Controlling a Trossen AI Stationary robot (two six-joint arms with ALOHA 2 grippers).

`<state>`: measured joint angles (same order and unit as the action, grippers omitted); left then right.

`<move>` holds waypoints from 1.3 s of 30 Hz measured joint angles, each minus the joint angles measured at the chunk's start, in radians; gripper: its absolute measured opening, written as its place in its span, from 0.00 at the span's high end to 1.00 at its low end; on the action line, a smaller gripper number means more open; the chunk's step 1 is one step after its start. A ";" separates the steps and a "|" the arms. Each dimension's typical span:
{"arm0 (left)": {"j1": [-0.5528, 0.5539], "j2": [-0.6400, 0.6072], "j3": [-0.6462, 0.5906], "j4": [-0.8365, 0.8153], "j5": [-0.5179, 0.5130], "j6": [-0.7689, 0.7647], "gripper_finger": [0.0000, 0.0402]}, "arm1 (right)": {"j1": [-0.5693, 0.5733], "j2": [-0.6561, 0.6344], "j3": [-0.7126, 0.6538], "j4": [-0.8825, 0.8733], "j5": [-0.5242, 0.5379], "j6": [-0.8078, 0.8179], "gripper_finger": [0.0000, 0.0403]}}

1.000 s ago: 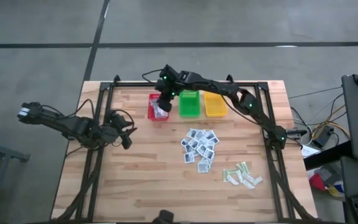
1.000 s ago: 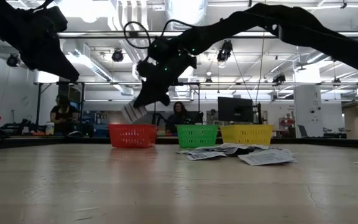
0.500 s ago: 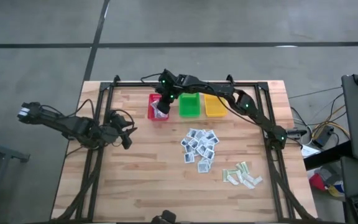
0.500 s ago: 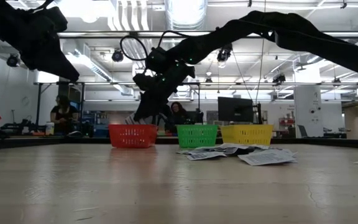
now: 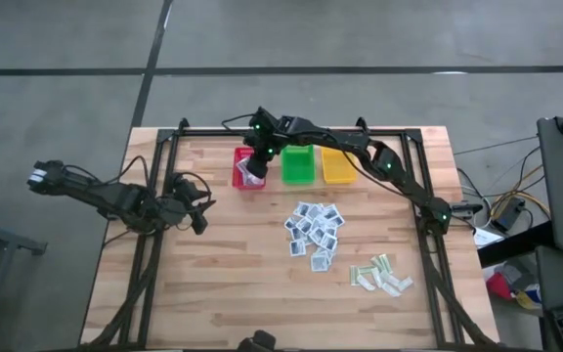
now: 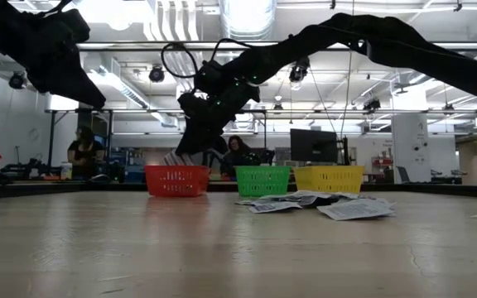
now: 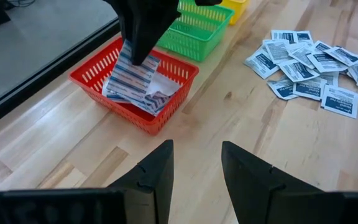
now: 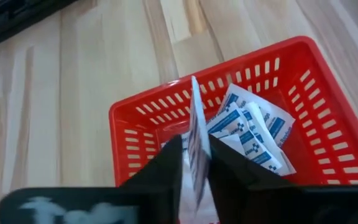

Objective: Pick & Place First Aid Supplies
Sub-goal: Put the blue bandage into the red basket, then put the alcohol pad into the green basket

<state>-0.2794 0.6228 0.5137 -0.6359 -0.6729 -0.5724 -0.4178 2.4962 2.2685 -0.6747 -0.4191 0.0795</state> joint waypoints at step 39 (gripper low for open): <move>0.000 0.031 -0.012 0.155 0.022 0.003 0.67 | 0.142 -0.792 -0.679 -0.606 0.106 -0.051 0.75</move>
<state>-0.2790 0.6533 0.5014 -0.4808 -0.6504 -0.5690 -0.2757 1.7041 1.5900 -1.2809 -0.3132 0.0286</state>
